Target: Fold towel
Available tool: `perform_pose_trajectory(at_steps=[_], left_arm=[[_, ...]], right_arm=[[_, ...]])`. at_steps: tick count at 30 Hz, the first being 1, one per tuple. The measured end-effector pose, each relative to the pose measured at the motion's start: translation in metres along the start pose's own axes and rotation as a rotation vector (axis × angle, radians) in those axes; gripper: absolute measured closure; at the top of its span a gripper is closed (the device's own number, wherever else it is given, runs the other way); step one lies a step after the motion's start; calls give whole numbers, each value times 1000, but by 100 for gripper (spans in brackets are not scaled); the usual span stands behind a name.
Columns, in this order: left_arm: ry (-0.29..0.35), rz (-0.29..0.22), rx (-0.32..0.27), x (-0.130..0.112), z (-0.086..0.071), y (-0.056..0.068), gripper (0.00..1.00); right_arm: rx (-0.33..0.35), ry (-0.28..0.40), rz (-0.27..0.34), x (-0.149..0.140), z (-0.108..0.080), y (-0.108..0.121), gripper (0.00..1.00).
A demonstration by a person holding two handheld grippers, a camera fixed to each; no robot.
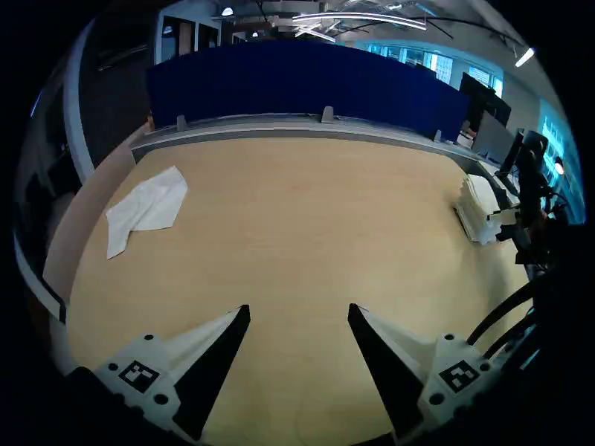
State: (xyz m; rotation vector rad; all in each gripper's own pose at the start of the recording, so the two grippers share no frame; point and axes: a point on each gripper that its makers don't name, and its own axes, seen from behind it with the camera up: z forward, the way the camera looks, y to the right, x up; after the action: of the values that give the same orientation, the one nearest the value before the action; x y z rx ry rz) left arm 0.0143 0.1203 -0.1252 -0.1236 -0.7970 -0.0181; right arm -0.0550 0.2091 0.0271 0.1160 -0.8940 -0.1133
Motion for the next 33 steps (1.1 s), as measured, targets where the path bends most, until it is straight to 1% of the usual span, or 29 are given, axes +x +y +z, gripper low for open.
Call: perform_pose_trajectory(at_steps=[2,5,8,12,14,17,23,26,29,33], left_arm=[[-1,1,1,0,1,0,2],[0,-3,1,2,2,0,2],[0,-10,1,2,3,0,2],[-1,-13,10,2,3,-1,2],[-1,-14,16,1,3,-2,2],[-1,-19,26,-1,1,-4,2],[-2,-32,52,-5,-6,-12,2],[-3,-33,65,-7,-9,-14,2],[1,-34,72,-7,-13,-16,2],[3,-36,70,-7,-14,-14,2]], right_arm=[[2,8,4,4,-2,1,11],[2,41,5,19,-8,2,11],[-5,92,15,45,-12,9,11],[-23,130,40,78,-5,24,11],[-24,134,50,90,1,30,11],[-18,124,58,101,14,33,11],[11,77,64,101,38,27,11],[12,53,47,95,46,24,11],[11,45,27,92,51,23,11],[13,51,24,95,48,25,11]])
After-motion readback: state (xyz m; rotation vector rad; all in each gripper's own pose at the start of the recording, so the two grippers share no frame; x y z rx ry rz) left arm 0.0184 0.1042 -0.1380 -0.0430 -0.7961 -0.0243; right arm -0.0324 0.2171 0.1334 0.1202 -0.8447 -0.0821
